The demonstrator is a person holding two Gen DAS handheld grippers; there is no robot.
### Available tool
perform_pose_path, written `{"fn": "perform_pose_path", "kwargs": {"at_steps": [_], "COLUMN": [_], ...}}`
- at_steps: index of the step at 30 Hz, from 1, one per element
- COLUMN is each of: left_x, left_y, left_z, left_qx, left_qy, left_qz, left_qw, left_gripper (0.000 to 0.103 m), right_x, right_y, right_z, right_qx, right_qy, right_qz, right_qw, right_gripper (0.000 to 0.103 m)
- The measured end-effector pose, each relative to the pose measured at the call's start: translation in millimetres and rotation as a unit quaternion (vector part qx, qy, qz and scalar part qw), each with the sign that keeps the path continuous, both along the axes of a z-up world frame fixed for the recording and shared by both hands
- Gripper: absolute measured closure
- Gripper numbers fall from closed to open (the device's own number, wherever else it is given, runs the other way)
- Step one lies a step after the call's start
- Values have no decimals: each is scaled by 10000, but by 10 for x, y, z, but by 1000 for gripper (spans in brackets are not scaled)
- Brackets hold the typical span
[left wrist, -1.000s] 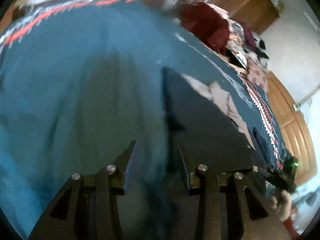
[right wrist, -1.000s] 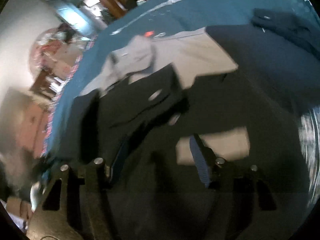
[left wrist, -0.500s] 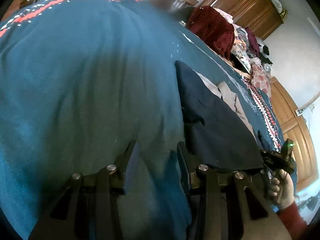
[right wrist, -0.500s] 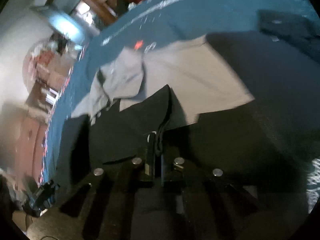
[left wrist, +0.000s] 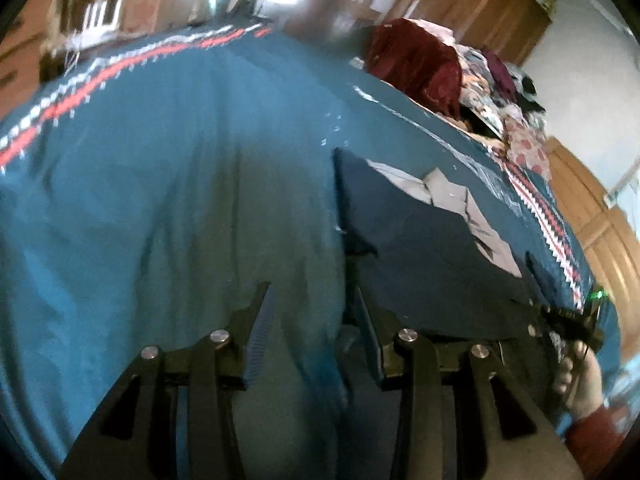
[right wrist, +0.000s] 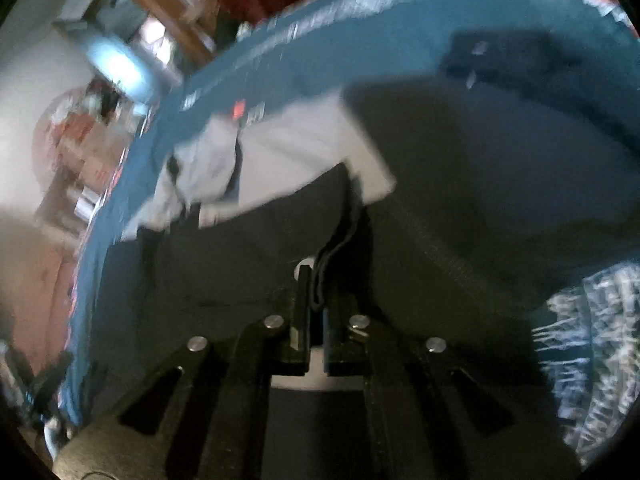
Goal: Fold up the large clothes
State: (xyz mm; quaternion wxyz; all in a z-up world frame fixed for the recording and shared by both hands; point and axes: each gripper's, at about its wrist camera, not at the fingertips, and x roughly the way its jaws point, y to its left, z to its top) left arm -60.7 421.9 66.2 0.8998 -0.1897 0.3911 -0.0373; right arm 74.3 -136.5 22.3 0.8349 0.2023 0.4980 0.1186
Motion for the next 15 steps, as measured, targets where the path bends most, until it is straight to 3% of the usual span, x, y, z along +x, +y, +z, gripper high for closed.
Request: {"fn": "perform_pose_path", "kwargs": {"at_steps": [2, 5, 8, 9, 10, 11, 12, 14, 15], "left_x": [140, 423, 637, 624, 594, 551, 528, 490, 491], "left_y": [-211, -485, -607, -592, -562, -512, -486, -438, -429], "left_z": [66, -63, -385, -409, -414, -420, -434, -477, -500], "left_qx": [38, 105, -25, -88, -195, -314, -381, -527, -540], "left_qy": [16, 288, 755, 730, 646, 565, 532, 486, 493], "left_qz": [-368, -673, -730, -697, -682, -648, -617, -565, -545], "left_qw": [9993, 9973, 9945, 9949, 9954, 9958, 9959, 9958, 9958], "left_gripper": [58, 54, 55, 55, 54, 54, 54, 54, 54], "right_x": [4, -30, -169, -228, -252, -269, -248, -51, 45], "right_y": [51, -97, -401, -652, -858, -1163, -1369, -1639, -1692], "right_z": [-102, -77, 189, 345, 440, 537, 593, 629, 609], "right_qx": [-201, -78, -68, -66, -137, -320, -644, -1460, -1562], "right_qy": [97, 122, -253, -504, -651, -828, -915, -818, -738], "right_qz": [179, 179, 35, -113, -326, -675, -915, -952, -813], "right_qw": [9996, 9997, 9996, 9986, 9973, 9938, 9895, 9813, 9816], "right_gripper": [97, 96, 83, 79, 66, 51, 47, 48, 48]}}
